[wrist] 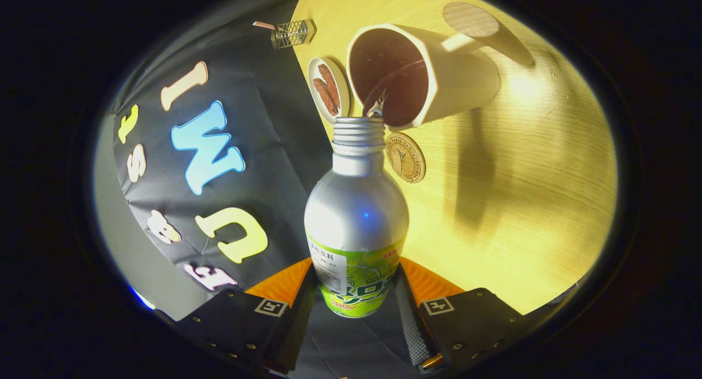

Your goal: Take the bottle from table, then pour the juice into the cup, finally place the bottle on the coaster

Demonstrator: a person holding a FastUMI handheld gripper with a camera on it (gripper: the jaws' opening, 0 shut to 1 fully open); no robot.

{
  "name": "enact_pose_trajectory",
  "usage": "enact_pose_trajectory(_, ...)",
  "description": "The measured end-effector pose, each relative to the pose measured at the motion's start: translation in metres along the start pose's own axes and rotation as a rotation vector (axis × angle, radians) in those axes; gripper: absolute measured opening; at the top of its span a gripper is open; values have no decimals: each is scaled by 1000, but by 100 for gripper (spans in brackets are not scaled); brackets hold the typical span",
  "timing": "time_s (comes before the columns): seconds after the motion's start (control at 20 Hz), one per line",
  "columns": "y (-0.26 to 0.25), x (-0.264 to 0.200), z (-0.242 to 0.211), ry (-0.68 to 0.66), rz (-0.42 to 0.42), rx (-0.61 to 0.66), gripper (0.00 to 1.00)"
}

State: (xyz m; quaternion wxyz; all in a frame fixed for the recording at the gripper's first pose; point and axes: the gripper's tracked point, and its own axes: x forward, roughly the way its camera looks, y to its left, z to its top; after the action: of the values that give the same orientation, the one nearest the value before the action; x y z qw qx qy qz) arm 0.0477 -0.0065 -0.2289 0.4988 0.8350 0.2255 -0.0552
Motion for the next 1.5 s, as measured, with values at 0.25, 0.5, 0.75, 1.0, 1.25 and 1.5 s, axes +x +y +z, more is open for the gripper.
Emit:
enact_pose_trajectory(0.25, 9, -3, 2, -5, 17, 40, 74)
enact_pose_trajectory(0.5, 17, -6, 4, -5, 33, 80, 74)
enact_pose_trajectory(0.75, 24, -6, 0, 10, 43, 121, 74)
enact_pose_trajectory(1.0, 28, -7, -5, 27, 47, 167, 74)
enact_pose_trajectory(1.25, 39, -9, -4, 30, 72, 199, 74)
enact_pose_trajectory(1.5, 46, -12, -2, 28, 89, 233, 74)
